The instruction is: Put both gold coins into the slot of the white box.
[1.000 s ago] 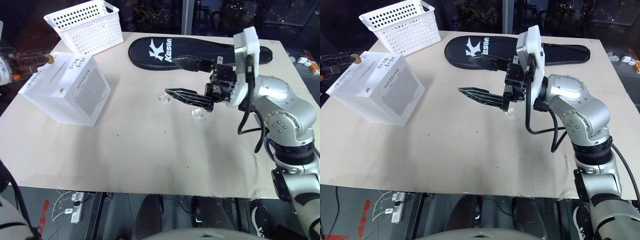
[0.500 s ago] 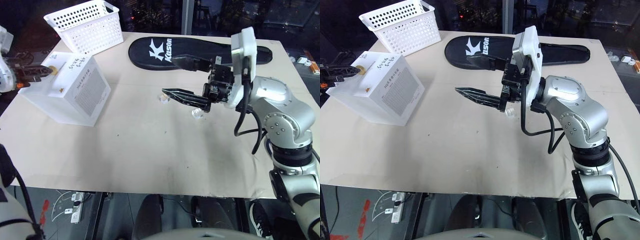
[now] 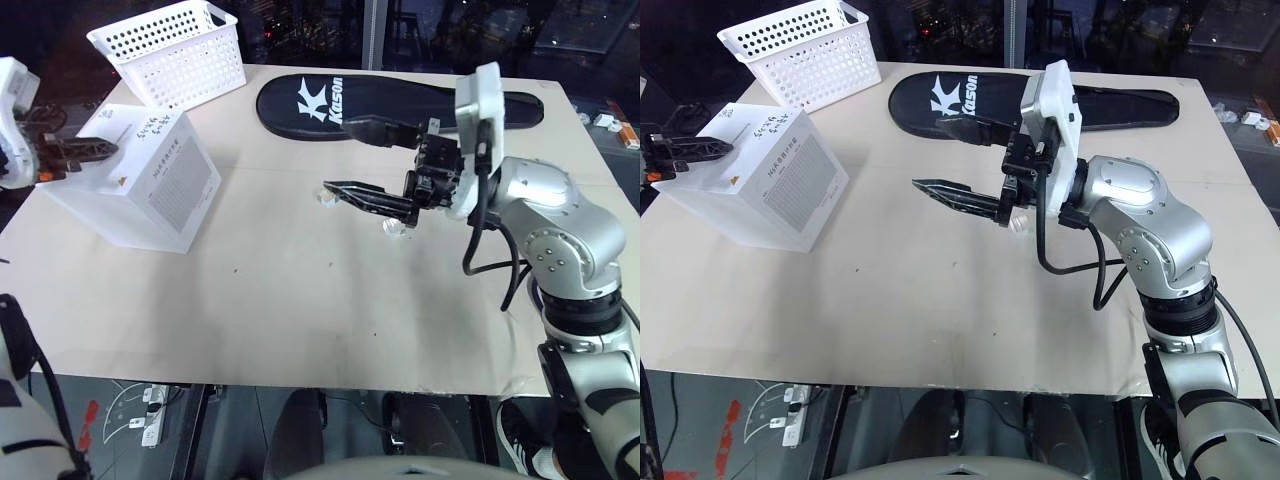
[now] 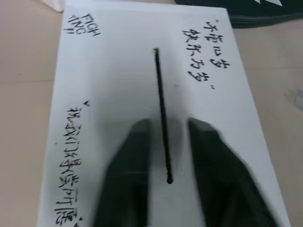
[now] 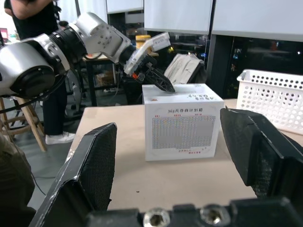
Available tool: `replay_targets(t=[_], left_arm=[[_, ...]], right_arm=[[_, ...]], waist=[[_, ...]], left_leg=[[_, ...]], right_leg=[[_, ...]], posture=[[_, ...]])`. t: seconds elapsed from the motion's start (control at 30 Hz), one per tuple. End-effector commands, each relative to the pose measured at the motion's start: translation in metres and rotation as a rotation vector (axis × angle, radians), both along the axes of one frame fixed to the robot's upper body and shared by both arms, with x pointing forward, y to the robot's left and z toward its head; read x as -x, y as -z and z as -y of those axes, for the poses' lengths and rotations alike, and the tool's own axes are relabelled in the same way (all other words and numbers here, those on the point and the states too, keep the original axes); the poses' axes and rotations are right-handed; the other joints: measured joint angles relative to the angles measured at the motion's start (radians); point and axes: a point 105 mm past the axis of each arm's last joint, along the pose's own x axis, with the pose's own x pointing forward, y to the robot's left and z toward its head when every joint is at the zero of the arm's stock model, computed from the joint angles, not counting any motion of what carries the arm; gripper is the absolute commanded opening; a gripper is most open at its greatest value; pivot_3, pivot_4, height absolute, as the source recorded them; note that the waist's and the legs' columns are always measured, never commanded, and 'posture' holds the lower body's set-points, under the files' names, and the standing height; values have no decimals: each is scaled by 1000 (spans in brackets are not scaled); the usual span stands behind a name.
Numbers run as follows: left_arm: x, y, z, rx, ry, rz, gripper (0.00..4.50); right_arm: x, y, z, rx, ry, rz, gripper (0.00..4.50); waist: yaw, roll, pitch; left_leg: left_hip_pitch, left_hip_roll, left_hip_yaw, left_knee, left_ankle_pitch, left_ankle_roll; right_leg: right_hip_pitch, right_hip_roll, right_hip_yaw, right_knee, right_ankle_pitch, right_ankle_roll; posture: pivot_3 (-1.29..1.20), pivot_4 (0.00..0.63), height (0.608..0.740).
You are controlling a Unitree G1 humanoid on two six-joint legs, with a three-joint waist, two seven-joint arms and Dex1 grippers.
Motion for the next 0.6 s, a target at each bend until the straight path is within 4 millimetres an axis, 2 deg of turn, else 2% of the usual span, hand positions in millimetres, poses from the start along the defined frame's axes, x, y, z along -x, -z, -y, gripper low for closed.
replay_targets(t=[0.03, 0.07, 0.1, 0.13, 0.17, 0.2, 0.27, 0.3, 0.37, 0.5, 0.6], left_arm=[[12, -47, 10, 7, 62, 205, 2060], [17, -55, 18, -5, 102, 245, 2060], [24, -66, 36, 3, 178, 306, 2060], [36, -79, 64, 27, 296, 400, 2060], [48, -81, 88, -13, 389, 467, 2060], [62, -74, 107, 0, 476, 460, 2060], [77, -56, 129, 17, 560, 425, 2060], [83, -51, 134, 63, 579, 428, 2060], [91, -26, 141, 44, 592, 391, 2060], [100, 14, 142, 14, 541, 339, 2133], [104, 29, 143, -28, 525, 332, 2133]], right_arm=[[-18, 15, -3, 39, 126, -36, 3821], [-25, 24, -5, 70, 166, -48, 3821], [-34, 34, -6, 101, 223, -54, 3821], [-48, 47, -7, 118, 312, -99, 3821], [-63, 58, -8, 158, 414, -109, 3821], [-72, 66, -11, 178, 454, -133, 3821], [-79, 75, -20, 190, 449, -191, 3821], [-81, 77, -24, 182, 436, -222, 3821], [-91, 81, -33, 169, 448, -263, 3821], [-111, 96, -45, 200, 506, -284, 2662], [-122, 102, -53, 205, 536, -287, 2662]], waist=[[0, -1, 0], [-2, -1, 0], [-2, -1, 0], [-3, -1, 0], [-3, -1, -1], [-1, -1, -1], [-3, -1, -1], [-5, -1, -1], [-18, -1, -1], [-29, -2, -1], [-24, -2, -2]], left_leg=[[0, 0, 0, 0, 0, 0], [-1, 0, 0, 1, 0, 0], [-1, 0, 0, 1, 0, 0], [-1, 0, 0, 1, 0, 0], [-1, 0, 0, 1, 0, 0], [-1, 1, 0, 1, 0, -1], [-1, 0, 1, 2, 2, -4], [-1, 0, 1, 2, 3, -4], [0, 0, 0, 1, 2, -4], [3, 0, 1, 1, 1, -1], [3, 0, 1, 1, 0, -1]], right_leg=[[0, 0, 0, 0, 0, 0], [0, 0, 0, 0, 0, 0], [0, 0, 0, 0, 0, 0], [0, 0, 0, 0, 0, 0], [0, -1, 0, 0, 0, 0], [0, -2, 0, -1, 0, 0], [0, -2, 1, 0, 0, 0], [0, -2, 1, 0, 0, 0], [0, -1, 1, 1, 0, 0], [1, 0, 3, 4, 0, 0], [1, 0, 3, 4, 0, 0]], posture=[[0, 150, 726], [0, 150, 726], [0, 150, 726], [0, 150, 726], [0, 150, 726], [0, 150, 726], [0, 150, 726], [0, 150, 726], [0, 150, 726], [0, 150, 726], [0, 150, 726]])
